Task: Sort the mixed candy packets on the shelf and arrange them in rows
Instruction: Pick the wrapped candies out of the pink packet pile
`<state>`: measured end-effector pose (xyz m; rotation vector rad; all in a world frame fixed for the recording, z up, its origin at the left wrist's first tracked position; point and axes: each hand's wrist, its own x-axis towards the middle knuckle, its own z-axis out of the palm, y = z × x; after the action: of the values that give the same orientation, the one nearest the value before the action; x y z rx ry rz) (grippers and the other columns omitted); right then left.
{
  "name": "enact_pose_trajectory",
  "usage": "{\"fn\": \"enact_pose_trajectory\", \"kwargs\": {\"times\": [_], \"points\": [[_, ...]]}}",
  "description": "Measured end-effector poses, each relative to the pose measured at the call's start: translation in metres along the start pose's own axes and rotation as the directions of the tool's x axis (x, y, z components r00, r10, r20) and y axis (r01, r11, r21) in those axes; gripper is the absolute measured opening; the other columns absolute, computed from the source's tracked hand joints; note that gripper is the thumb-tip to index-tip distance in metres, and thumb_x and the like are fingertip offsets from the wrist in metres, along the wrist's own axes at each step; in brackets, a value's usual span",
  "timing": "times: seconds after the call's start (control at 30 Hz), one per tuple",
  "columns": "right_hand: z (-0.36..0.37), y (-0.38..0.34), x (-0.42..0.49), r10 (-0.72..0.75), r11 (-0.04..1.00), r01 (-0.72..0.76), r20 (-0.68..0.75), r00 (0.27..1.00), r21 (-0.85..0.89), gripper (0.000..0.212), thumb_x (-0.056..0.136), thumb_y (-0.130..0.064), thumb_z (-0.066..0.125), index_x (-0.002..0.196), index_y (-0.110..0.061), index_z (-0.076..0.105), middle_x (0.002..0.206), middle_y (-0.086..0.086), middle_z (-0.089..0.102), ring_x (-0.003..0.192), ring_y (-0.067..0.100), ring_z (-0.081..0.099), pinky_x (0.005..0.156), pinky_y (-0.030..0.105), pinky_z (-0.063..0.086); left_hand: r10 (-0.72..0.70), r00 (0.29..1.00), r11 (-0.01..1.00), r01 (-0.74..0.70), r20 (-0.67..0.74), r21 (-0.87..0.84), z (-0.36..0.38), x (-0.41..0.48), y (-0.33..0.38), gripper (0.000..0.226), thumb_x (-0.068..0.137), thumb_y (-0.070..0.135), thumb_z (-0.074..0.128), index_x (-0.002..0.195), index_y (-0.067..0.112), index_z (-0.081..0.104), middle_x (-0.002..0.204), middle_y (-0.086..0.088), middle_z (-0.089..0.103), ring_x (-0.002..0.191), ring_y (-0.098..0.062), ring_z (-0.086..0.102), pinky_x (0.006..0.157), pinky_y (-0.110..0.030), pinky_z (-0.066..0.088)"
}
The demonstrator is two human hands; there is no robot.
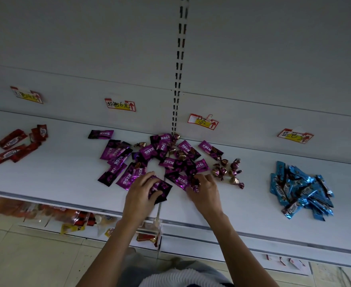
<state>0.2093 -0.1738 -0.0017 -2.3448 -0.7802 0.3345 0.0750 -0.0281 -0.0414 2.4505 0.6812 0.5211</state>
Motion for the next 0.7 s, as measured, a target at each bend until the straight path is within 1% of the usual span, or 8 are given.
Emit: {"fn": "enact_pose_trajectory", "kwargs": {"times": [0.07,0.13,0.23,0.33,0.47,0.57,0.63,0.7], "points": [[0.009,-0.01,0.002,-0.013,0.999,0.012,0.014,1.0,0.039,0.03,0.083,-0.015,0.067,0.112,-0.007,0.064,0.103,0.011,0.053,0.08,0.025,0.058,0.063,0.015,0.037,0.002,1.0,1.0,-0.002,-0.01,0.013,-0.006,0.002,-0.01,0.034,0.075,0.011,0.076,0.107,0.007,0.066,0.123,-0.008,0.059,0.111,-0.027,0.057,0.091,-0.035,0.048],[0.016,-0.017,0.005,-0.006,0.997,0.009,-0.038,0.999,0.078,0.028,0.083,-0.015,0.067,0.111,-0.008,0.064,0.108,0.011,0.055,0.084,0.023,0.058,0.064,0.014,0.038,0.001,1.0,1.0,-0.001,-0.011,0.005,-0.01,0.004,-0.017,0.035,0.075,0.007,0.075,0.109,0.007,0.065,0.125,-0.009,0.058,0.112,-0.027,0.056,0.089,-0.033,0.047],[0.027,-0.022,0.014,0.014,0.994,-0.028,-0.124,0.992,-0.109,0.047,0.087,-0.022,0.062,0.131,-0.013,0.051,0.137,0.013,0.042,0.123,0.032,0.039,0.089,0.034,0.044,0.066,0.998,0.998,-0.065,-0.026,0.016,-0.011,0.009,-0.025,0.033,0.078,0.004,0.071,0.11,0.007,0.064,0.126,-0.009,0.057,0.114,-0.027,0.055,0.09,-0.041,0.051],[0.038,-0.031,0.018,0.053,0.975,-0.06,-0.036,0.998,-0.216,0.046,0.092,-0.028,0.052,0.136,-0.016,0.045,0.149,0.011,0.026,0.133,0.031,0.027,0.106,0.039,0.033,0.138,0.989,0.99,-0.136,-0.051,0.04,-0.009,0.015,-0.026,0.025,0.09,0.016,0.052,0.112,0.009,0.062,0.13,-0.009,0.055,0.122,-0.026,0.048,0.098,-0.045,0.045],[0.051,-0.042,0.023,-0.161,0.985,0.163,-0.051,0.986,0.06,0.022,0.086,-0.01,0.062,0.106,-0.011,0.069,0.121,0.012,0.055,0.106,0.027,0.056,0.09,0.03,0.049,0.178,0.984,0.983,-0.178,0.0,0.04,-0.006,0.022,-0.022,0.041,0.097,0.038,0.03,0.13,0.021,0.046,0.143,-0.004,0.042,0.137,-0.018,0.028,0.113,-0.04,0.02],[0.047,-0.043,0.035,-0.118,0.976,0.155,-0.225,0.967,0.155,0.014,0.084,0.002,0.059,0.093,-0.001,0.069,0.101,0.011,0.06,0.083,0.025,0.063,0.072,0.026,0.054,0.195,0.98,0.979,-0.198,0.048,0.059,-0.004,0.026,-0.02,0.047,0.093,0.052,0.031,0.133,0.029,0.038,0.145,-0.002,0.04,0.139,-0.018,0.023,0.115,-0.044,0.012],[0.043,-0.043,0.045,-0.08,0.983,0.127,-0.32,0.944,0.13,0.021,0.081,0.007,0.058,0.098,-0.001,0.065,0.105,0.014,0.059,0.089,0.03,0.062,0.071,0.029,0.053,0.199,0.978,0.975,-0.204,0.064,0.091,-0.002,0.029,-0.019,0.05,0.089,0.055,0.037,0.132,0.03,0.04,0.144,-0.002,0.043,0.139,-0.021,0.026,0.113,-0.052,0.013],[0.042,-0.048,0.059,-0.121,0.986,0.15,-0.312,0.942,0.072,0.038,0.078,0.007,0.061,0.114,-0.003,0.06,0.116,0.015,0.057,0.106,0.032,0.053,0.084,0.032,0.046,0.197,0.978,0.972,-0.204,0.074,0.116,0.0,0.032,-0.02,0.054,0.085,0.057,0.042,0.132,0.03,0.042,0.143,-0.002,0.044,0.138,-0.023,0.029,0.112,-0.056,0.014]]}}
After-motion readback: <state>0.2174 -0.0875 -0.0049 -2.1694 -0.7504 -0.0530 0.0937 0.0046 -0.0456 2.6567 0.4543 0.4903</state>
